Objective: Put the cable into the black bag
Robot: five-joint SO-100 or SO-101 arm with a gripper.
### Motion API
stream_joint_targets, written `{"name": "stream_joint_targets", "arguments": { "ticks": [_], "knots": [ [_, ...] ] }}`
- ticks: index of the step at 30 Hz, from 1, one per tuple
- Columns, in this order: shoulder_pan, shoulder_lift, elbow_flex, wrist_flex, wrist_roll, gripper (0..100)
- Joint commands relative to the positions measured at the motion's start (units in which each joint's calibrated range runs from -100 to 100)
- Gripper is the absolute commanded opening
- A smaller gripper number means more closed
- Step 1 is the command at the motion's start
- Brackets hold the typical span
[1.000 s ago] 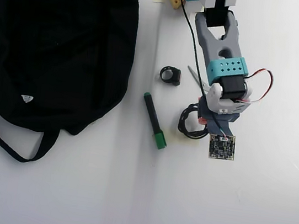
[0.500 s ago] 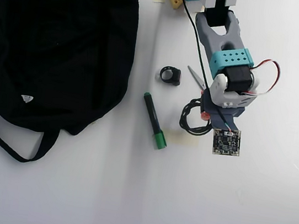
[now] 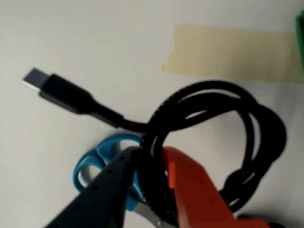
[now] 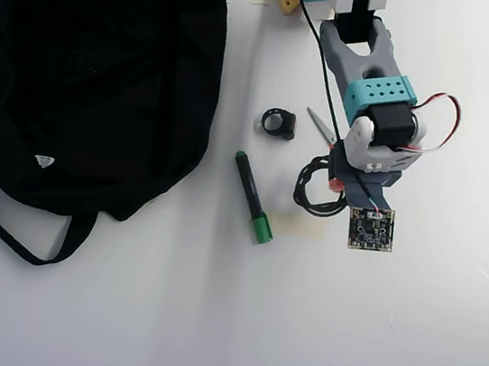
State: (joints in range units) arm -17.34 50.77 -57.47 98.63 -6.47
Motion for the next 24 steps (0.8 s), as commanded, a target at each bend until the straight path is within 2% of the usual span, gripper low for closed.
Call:
{"name": "stream_joint_targets", "arguments": {
  "ticks": [1,24],
  "knots": [
    [-0.2,-4.3,-0.7,0.9,0.3,2],
    [0.8,-28.5,29.9,0.9,0.2,2]
  ]
}}
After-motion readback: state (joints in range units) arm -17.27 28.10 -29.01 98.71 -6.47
